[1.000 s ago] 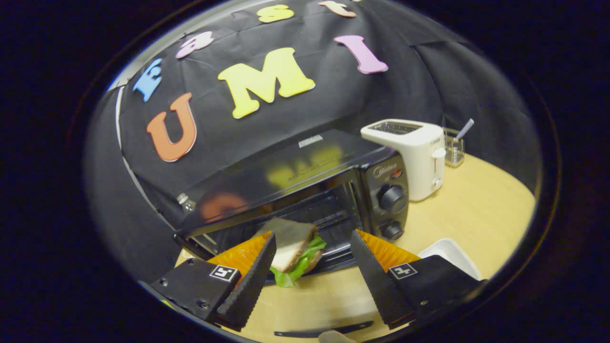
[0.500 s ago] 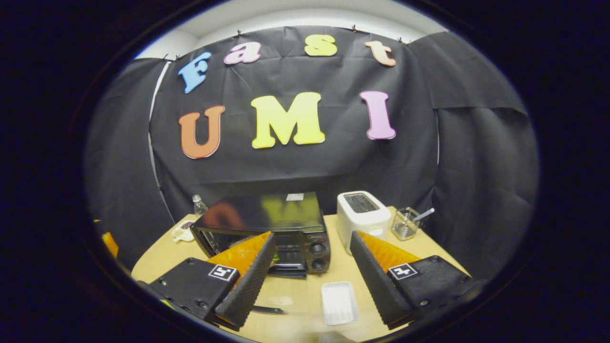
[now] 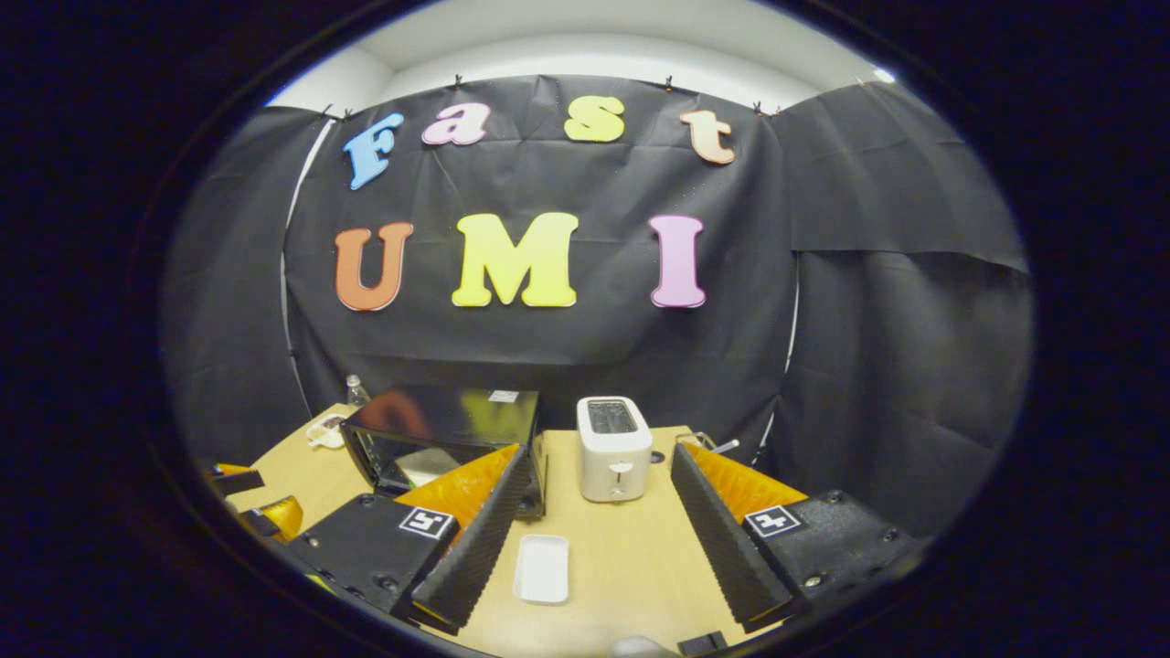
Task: Open the electric oven with the left hand, put the food in, and close the electric oven.
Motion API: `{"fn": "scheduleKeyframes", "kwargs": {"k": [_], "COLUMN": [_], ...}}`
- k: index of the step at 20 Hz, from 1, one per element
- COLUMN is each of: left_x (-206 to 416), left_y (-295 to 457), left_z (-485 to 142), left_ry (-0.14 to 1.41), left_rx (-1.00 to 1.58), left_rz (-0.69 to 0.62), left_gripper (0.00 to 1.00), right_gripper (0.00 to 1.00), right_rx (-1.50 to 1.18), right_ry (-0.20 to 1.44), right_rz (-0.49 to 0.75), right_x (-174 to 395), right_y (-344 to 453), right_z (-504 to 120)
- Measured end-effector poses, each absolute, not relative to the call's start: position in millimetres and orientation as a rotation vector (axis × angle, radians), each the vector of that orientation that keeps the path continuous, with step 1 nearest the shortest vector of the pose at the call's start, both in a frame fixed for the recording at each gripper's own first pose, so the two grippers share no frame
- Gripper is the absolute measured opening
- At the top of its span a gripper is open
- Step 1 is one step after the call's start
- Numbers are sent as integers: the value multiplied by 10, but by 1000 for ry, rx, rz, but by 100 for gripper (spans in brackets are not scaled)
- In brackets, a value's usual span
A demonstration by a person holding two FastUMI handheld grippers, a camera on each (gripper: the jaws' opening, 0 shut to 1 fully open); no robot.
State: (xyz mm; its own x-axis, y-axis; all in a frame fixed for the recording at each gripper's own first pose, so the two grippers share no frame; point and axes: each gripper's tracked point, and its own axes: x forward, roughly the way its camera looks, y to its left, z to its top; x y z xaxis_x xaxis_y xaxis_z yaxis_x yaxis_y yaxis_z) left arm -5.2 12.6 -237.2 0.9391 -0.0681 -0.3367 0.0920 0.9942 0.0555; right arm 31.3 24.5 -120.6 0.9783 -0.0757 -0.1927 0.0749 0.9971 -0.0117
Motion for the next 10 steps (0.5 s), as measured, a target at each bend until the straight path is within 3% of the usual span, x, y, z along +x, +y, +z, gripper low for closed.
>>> {"fn": "scheduleKeyframes", "kwargs": {"k": [1, 6, 7, 8, 9, 10], "left_x": [-50, -23, -15, 8, 1, 24], "left_y": [39, -275, -304, -335, -390, -417], "left_z": [-2521, -3148, -3245, -3333, -3403, -3487], "left_ry": [367, 493, 515, 530, 552, 563], "left_rx": [70, 10, 8, 0, -12, -19], "left_rz": [-89, -103, -103, -99, -98, -97], "left_gripper": [96, 96, 96, 96, 96, 96], "right_gripper": [100, 100, 90, 100, 91, 91], "right_rx": [-4, -2, -6, -10, -16, -19], "right_ry": [199, 227, 226, 229, 227, 226], "right_rz": [-83, -130, -140, -151, -161, -171], "right_x": [262, 46, 13, -23, -62, -86], "right_y": [173, -271, -363, -435, -498, -564], "right_z": [-1194, -1151, -1121, -1104, -1077, -1073]}}
